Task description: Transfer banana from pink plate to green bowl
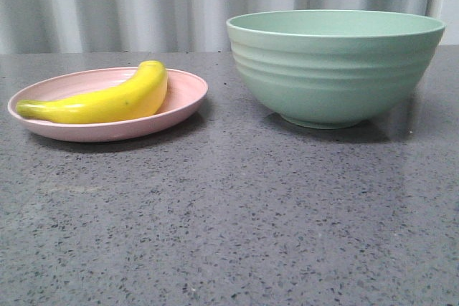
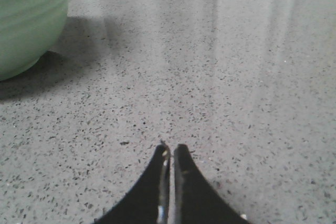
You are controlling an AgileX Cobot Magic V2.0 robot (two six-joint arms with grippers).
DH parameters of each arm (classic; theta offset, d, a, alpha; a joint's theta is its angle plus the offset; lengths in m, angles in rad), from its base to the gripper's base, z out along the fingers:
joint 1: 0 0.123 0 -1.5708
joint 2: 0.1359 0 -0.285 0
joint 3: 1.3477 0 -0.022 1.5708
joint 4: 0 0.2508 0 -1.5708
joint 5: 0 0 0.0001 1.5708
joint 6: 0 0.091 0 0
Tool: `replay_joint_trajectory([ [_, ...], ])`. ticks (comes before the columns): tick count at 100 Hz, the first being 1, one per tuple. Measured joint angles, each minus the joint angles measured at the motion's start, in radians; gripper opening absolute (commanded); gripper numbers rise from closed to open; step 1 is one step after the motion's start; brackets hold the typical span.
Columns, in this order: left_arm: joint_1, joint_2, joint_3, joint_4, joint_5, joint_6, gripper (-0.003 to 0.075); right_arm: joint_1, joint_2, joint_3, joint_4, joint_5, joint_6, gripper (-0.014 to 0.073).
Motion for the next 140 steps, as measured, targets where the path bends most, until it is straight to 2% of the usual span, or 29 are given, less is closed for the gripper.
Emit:
replay_joint_trajectory([
  [122, 0.0, 0.0, 0.0, 0.017, -0.024, 0.0, -0.0019, 0.0, 0.0, 0.0, -0.003, 0.0, 0.0, -0.0074],
  [140, 0.0, 0.0, 0.0, 0.015, -0.07, 0.0, -0.0019, 0.0, 0.0, 0.0, -0.006, -0.06, 0.0, -0.0074],
])
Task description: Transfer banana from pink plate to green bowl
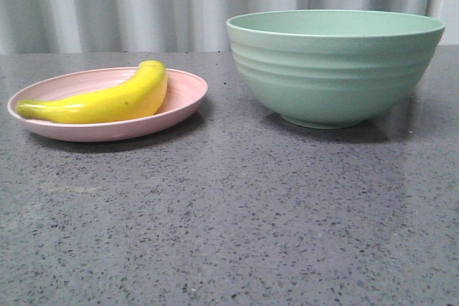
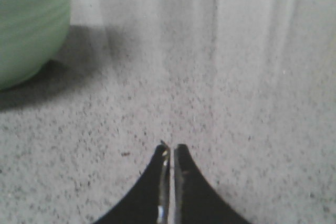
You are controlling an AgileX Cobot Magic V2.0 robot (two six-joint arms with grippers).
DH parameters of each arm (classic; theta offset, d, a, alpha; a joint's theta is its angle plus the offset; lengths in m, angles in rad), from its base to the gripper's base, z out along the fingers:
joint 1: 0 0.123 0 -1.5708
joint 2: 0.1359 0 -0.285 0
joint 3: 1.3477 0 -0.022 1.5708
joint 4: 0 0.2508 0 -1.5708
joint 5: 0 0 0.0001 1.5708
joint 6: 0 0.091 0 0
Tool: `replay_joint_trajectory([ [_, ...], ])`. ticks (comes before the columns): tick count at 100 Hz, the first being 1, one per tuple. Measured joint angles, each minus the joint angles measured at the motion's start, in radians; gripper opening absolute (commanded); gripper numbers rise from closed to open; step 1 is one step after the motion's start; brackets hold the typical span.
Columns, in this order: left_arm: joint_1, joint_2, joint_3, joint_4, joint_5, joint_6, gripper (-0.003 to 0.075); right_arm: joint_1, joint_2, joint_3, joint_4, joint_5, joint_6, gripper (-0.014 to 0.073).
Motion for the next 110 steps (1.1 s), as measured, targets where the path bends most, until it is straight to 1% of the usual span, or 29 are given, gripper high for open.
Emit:
replay_joint_trajectory([
  [30, 0.0, 0.0, 0.0, -0.025, -0.086, 0.0, -0.0019, 0.0, 0.0, 0.0, -0.002, -0.151, 0.0, -0.0074],
  [61, 0.0, 0.0, 0.0, -0.031, -0.145, 0.0, -0.0019, 0.0, 0.0, 0.0, -0.004, -0.219, 0.0, -0.0074],
  [71, 0.0, 0.0, -0.002, -0.032, -0.147, 0.0, -0.0019, 0.0, 0.0, 0.0, 0.009, -0.205, 0.0, -0.0074],
  [81, 0.0, 0.0, -0.02, -0.032, -0.139, 0.0, -0.0019, 0.0, 0.0, -0.014, 0.019, -0.154, 0.0, -0.0074],
  [99, 0.0, 0.0, -0.1, -0.032, -0.114, 0.0, -0.0019, 0.0, 0.003, -0.122, 0.023, -0.045, 0.0, -0.0071],
  [110, 0.0, 0.0, -0.162, -0.032, -0.085, 0.0, -0.0019, 0.0, 0.05, -0.197, 0.025, 0.002, 0.0, -0.0071],
])
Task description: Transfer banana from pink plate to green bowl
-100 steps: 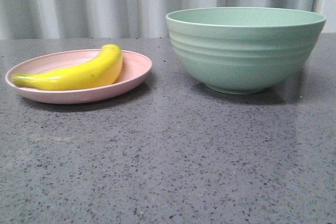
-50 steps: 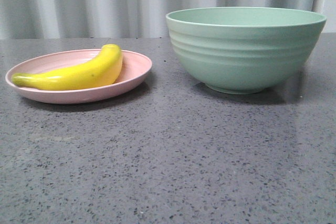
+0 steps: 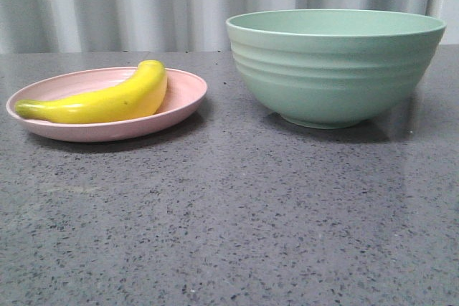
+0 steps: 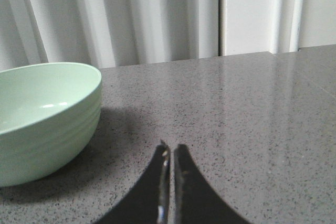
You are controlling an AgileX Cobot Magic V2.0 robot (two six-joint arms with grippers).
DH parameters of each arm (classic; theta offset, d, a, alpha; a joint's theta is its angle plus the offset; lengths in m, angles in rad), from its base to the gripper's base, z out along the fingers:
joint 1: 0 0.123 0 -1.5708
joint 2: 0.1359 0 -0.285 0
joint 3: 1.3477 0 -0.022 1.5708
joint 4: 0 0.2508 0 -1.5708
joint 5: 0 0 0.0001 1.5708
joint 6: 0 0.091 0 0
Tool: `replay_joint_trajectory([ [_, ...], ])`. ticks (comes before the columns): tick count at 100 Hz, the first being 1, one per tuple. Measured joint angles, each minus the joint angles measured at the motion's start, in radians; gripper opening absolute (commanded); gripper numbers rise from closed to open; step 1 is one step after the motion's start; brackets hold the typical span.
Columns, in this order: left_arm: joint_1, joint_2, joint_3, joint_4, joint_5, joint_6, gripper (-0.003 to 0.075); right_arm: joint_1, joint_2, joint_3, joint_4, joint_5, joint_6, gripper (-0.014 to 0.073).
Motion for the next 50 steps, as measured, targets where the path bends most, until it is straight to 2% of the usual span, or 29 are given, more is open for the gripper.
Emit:
replay_joint_trajectory([
  [30, 0.0, 0.123, -0.12, 0.0, 0.014, 0.0, -0.0018, 0.0, 0.218, -0.19, 0.076, 0.176, 0.0, -0.0072],
  [40, 0.0, 0.168, -0.145, 0.0, 0.005, 0.0, -0.0016, 0.0, 0.27, -0.226, 0.097, 0.166, 0.0, -0.0072],
  [45, 0.0, 0.185, -0.149, 0.0, -0.009, 0.0, 0.0006, 0.0, 0.287, -0.231, 0.1, 0.139, 0.0, -0.0072],
  [50, 0.0, 0.199, -0.15, 0.0, -0.016, 0.0, 0.0065, 0.0, 0.298, -0.231, 0.1, 0.122, 0.0, -0.0072],
])
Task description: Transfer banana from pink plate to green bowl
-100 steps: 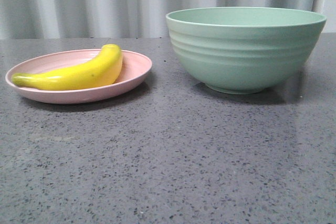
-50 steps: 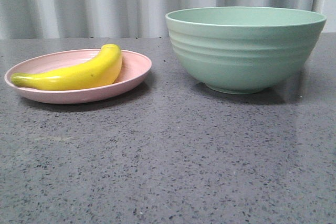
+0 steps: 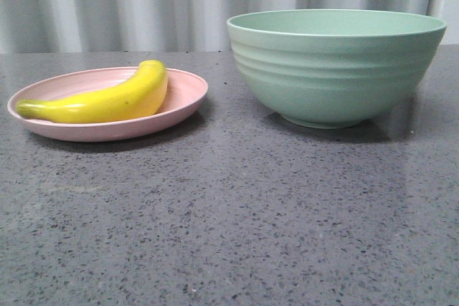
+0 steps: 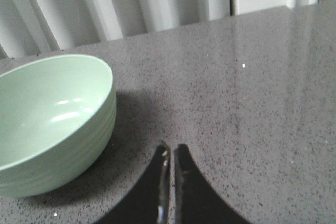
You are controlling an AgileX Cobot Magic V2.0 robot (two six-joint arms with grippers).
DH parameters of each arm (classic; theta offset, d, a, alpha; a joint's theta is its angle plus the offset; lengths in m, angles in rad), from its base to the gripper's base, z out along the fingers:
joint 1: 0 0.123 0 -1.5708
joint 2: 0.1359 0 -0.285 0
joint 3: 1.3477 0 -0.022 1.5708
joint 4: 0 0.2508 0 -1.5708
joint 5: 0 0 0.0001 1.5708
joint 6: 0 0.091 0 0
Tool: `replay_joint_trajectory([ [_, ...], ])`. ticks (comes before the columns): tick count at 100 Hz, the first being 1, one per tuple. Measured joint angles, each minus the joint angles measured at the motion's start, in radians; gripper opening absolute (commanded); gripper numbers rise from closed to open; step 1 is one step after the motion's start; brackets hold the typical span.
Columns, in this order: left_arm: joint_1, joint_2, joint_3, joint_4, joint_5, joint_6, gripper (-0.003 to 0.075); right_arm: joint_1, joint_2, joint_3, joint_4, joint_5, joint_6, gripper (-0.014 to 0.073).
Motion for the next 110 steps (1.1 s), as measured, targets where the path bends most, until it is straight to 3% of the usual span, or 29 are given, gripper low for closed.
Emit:
replay_joint_trajectory([
  [12, 0.0, 0.018, -0.001, 0.0, -0.009, 0.0, 0.0305, 0.0, 0.008, 0.0, 0.002, -0.01, 0.0, -0.0072],
  [22, 0.0, 0.025, -0.001, 0.0, -0.041, 0.0, 0.0416, 0.0, 0.009, 0.0, 0.002, -0.014, 0.0, -0.0072],
  [39, 0.0, 0.049, 0.001, -0.002, -0.116, 0.0, 0.0419, 0.0, 0.009, 0.0, 0.002, 0.007, 0.0, -0.0072],
  [61, -0.03, 0.203, -0.087, -0.002, -0.067, 0.0, 0.0419, 0.0, 0.009, 0.012, 0.002, 0.016, 0.0, -0.0072],
  [110, -0.436, 0.713, -0.373, 0.004, 0.041, 0.014, 0.0436, 0.0, 0.009, 0.06, 0.002, -0.007, 0.0, -0.0072],
])
